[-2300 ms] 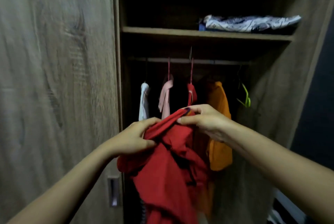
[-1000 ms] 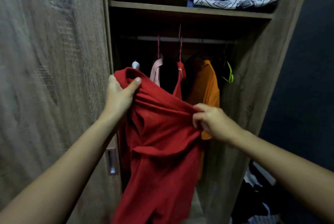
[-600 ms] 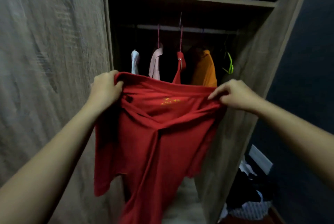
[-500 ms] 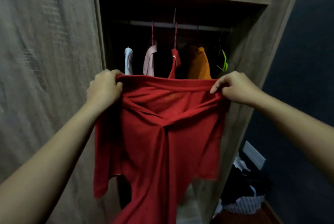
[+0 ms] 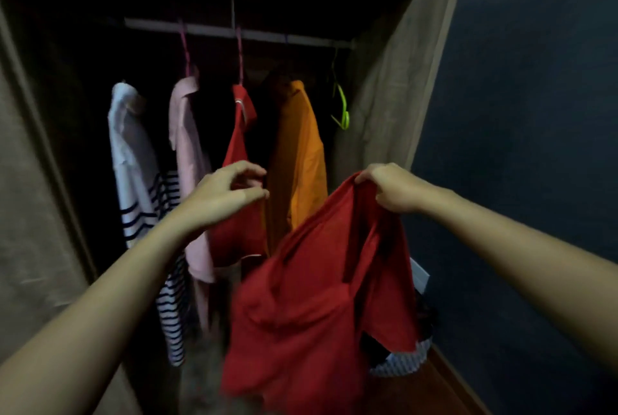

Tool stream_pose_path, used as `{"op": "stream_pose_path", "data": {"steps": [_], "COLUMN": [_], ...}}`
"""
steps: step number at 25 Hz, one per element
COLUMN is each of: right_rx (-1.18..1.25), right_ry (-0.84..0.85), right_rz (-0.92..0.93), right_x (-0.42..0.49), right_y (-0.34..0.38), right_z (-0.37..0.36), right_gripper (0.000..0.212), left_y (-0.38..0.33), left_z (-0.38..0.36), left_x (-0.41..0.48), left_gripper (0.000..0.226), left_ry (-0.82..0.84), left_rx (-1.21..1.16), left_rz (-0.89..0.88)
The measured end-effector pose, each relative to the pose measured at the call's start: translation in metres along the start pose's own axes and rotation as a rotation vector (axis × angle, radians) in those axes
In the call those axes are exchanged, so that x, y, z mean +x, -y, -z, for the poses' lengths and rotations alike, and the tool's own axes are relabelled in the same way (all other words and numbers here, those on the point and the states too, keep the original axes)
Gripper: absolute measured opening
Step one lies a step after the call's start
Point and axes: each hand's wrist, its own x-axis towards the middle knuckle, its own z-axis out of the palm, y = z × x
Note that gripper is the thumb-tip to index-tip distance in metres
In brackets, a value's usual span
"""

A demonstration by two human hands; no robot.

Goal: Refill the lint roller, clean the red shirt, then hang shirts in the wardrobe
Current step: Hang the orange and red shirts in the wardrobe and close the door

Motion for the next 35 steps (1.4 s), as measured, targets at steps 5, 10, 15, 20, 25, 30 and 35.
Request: {"op": "stream_pose_path", "data": {"steps": [5,10,15,20,25,30,35], "right_rx": [-0.55,-0.821,-0.834,-0.832,-0.843,-0.824,-0.65], "right_ry": [-0.024,-0.011,-0.048,-0.066,-0.063,-0.023,-0.023], "right_rz": [0.112,0.121,0.189,0.223,0.194,0.148,0.057], "right_x": [0.038,0.078,0.09,0.092,0.093,0.091,0.088], "right_y": [-0.045,-0.1,-0.115,-0.121,-0.121,-0.115,-0.1], "right_z": [-0.004,0.006,0.002,-0.001,-0.001,0.001,0.004], "right_gripper": [0.048,0.049,0.05,0.052,0.054,0.057,0.057], "left_y": [-0.043,-0.08,-0.09,-0.089,-0.088,-0.077,-0.051], "left_z": [-0.048,-0.099,-0.14,-0.162,-0.16,-0.139,-0.112], "left_x": [0.086,0.201,0.277,0.307,0.295,0.241,0.11], "left_gripper": [0.02,0.055,0.066,0.042,0.037,0.042,0.039], "left_ry": [-0.049,-0.161,-0.246,-0.404,-0.568,-0.546,-0.479], "left_rx": [-0.01,-0.013,-0.082,-0.048,-0.033,0.023,-0.175], "left_rz": [-0.068,-0.012,0.174,0.128,-0.033,-0.197,-0.202]}}
